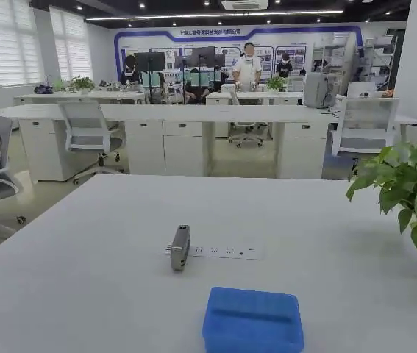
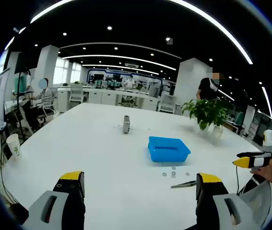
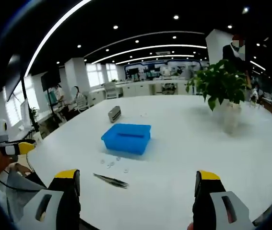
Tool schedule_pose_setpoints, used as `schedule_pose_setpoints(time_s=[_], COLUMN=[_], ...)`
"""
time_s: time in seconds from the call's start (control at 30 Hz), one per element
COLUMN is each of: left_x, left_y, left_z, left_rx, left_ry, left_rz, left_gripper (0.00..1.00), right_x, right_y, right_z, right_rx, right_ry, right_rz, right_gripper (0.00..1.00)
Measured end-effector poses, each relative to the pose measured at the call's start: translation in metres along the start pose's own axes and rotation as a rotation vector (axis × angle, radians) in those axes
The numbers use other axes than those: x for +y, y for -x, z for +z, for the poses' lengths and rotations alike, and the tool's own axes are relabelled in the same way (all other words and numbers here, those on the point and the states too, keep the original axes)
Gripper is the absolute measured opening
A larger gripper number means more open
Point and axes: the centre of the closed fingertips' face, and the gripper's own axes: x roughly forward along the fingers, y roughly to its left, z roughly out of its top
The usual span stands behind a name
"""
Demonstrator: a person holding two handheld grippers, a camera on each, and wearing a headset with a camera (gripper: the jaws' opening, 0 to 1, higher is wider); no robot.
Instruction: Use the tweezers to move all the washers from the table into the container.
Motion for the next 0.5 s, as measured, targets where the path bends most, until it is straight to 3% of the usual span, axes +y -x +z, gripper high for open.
schedule_pose_setpoints(time_s=[0.1,0.23,0.4,0.5], left_x=[-0.004,0.003,0.009,0.009], left_y=[0.001,0.005,0.006,0.005], left_z=[0.002,0.013,0.024,0.024], left_rx=[-0.016,-0.064,-0.111,-0.111], left_ry=[-0.017,-0.018,0.027,0.021], left_rz=[-0.015,0.039,0.039,0.04], left_gripper=[0.99,0.99,0.99,0.99], right_x=[0.003,0.005,0.004,0.002], right_y=[-0.001,-0.002,-0.001,-0.002], right_z=[0.001,0.002,0.003,0.002], right_rx=[-0.002,-0.008,-0.007,-0.007], right_ry=[0.003,-0.009,0.017,0.016], right_rz=[0.011,0.025,0.017,0.017], right_gripper=[0.99,0.99,0.99,0.99])
